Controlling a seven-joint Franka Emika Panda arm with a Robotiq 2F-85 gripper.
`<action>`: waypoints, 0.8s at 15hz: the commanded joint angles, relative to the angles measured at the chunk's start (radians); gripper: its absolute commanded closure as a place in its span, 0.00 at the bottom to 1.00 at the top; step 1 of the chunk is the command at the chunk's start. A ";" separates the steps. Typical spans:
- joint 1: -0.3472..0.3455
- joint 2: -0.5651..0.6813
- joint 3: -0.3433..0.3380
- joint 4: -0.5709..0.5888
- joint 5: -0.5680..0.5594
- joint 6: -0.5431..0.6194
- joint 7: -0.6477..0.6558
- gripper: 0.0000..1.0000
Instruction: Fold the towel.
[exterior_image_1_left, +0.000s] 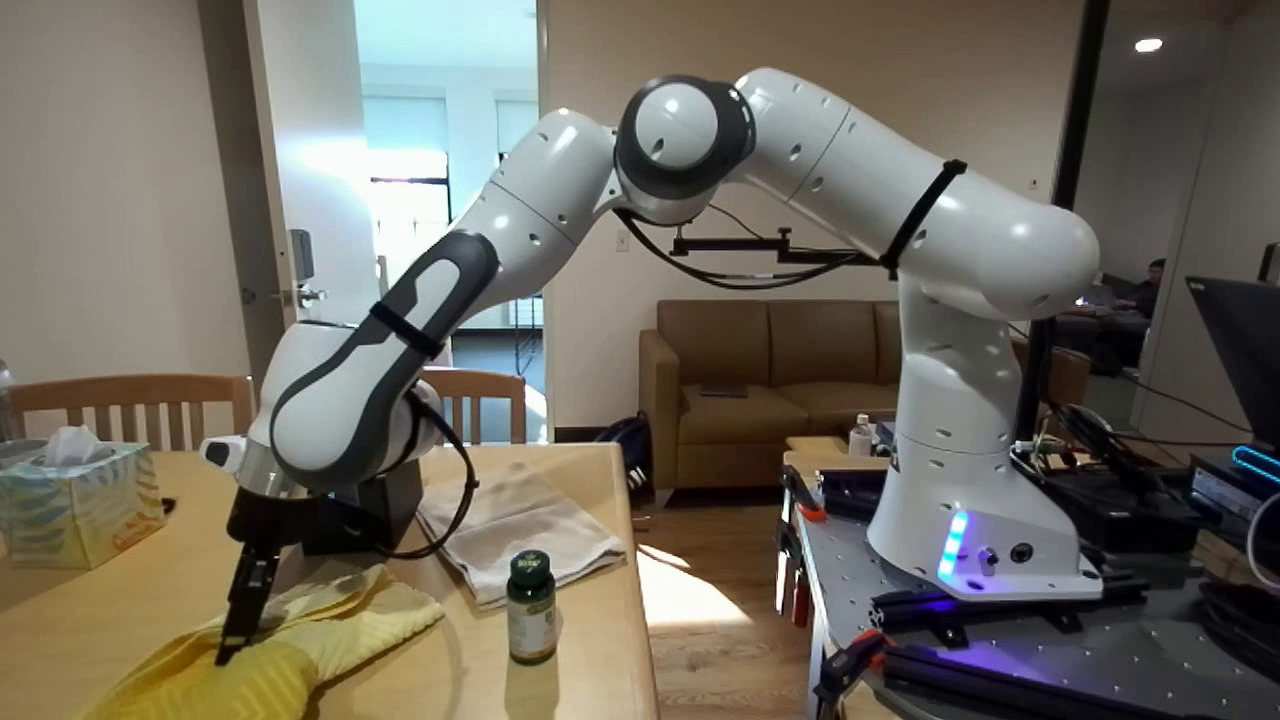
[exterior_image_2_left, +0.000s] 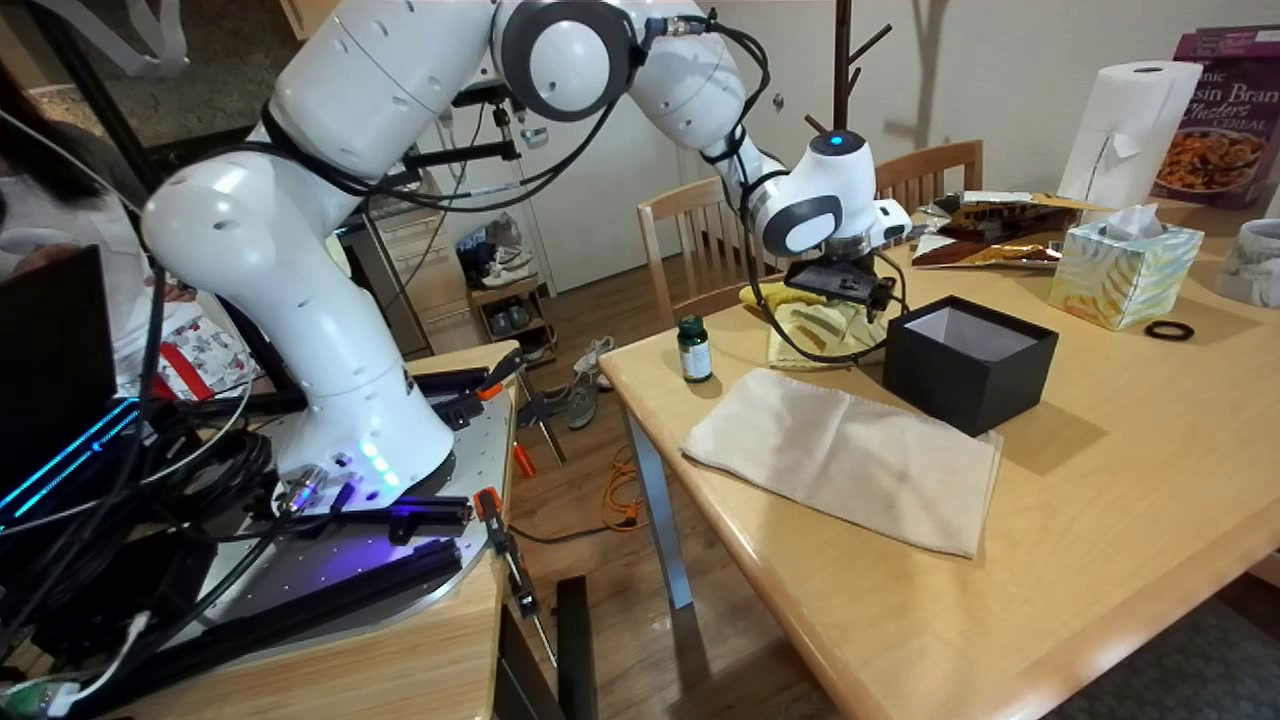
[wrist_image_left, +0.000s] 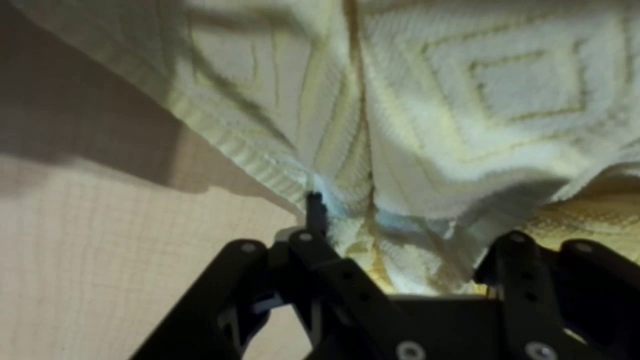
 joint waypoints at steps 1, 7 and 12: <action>-0.028 -0.075 0.012 -0.098 -0.061 -0.021 0.069 0.66; -0.039 -0.136 0.021 -0.152 -0.103 -0.056 0.104 0.98; -0.074 -0.184 0.055 -0.192 -0.088 -0.103 0.081 0.95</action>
